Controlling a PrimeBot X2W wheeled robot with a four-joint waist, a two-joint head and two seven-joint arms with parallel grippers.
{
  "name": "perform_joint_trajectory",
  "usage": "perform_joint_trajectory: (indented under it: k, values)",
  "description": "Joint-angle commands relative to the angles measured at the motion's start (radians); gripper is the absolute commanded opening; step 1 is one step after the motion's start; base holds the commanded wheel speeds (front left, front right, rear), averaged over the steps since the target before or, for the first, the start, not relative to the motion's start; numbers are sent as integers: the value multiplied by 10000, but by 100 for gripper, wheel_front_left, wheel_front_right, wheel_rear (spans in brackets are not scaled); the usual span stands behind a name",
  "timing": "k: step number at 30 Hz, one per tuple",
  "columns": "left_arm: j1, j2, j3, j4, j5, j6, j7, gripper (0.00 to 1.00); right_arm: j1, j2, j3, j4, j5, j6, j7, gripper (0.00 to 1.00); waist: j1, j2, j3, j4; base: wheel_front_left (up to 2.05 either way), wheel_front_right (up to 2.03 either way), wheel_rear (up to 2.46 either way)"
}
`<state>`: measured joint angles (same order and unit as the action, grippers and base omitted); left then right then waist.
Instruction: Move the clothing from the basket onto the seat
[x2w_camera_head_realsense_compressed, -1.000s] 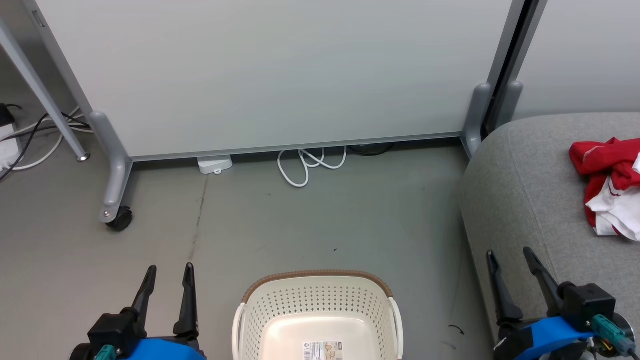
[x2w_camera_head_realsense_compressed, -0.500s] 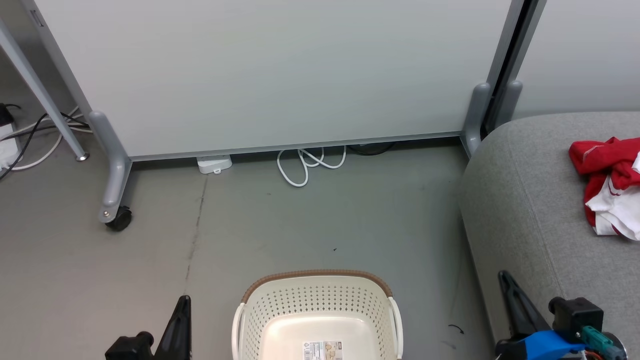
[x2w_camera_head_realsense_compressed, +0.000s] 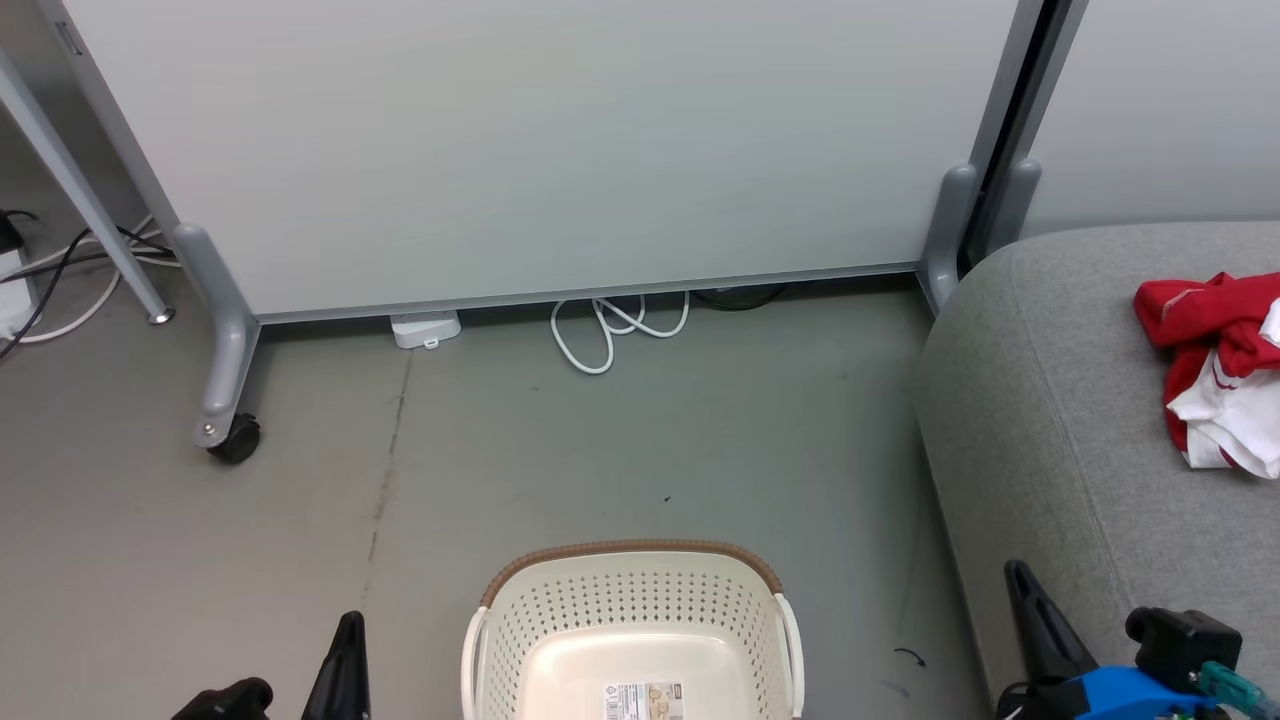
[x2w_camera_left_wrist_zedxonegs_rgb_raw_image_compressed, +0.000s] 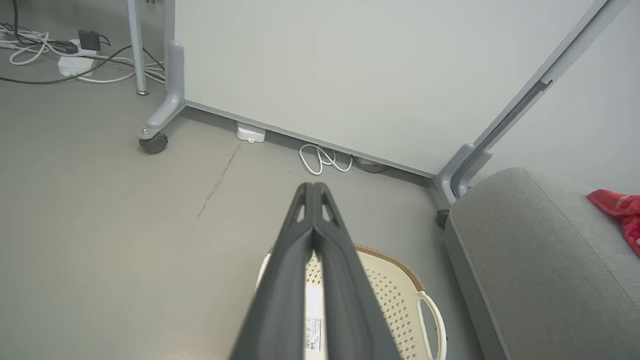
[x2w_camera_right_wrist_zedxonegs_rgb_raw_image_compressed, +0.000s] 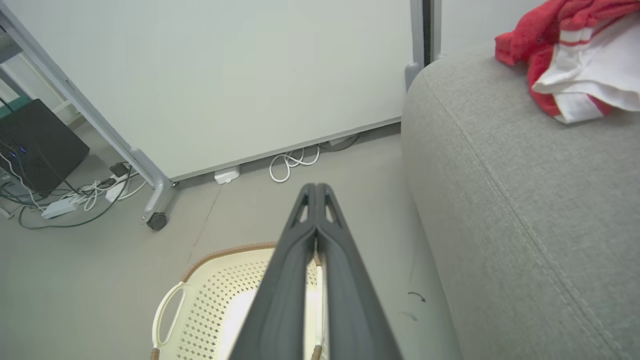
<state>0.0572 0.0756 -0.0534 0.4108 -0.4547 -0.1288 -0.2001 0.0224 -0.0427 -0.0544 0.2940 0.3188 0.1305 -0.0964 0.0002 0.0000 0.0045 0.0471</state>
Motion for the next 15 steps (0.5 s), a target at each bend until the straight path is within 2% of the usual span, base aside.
perform_joint_trajectory:
  k: [1, 15]
  values:
    - [-320, 18, 81, -211, -316, -3, 59, 0, -256, -26, -40, -198, 384, 0, 47, 0, -1, 0, 0, -3, 0, 0, 0]
    - [-608, -31, 392, -505, -2492, -7, 654, 0, -481, -39, -145, -273, 2812, 1, 441, 0, -1, 0, -2, -61, 0, 0, 0]
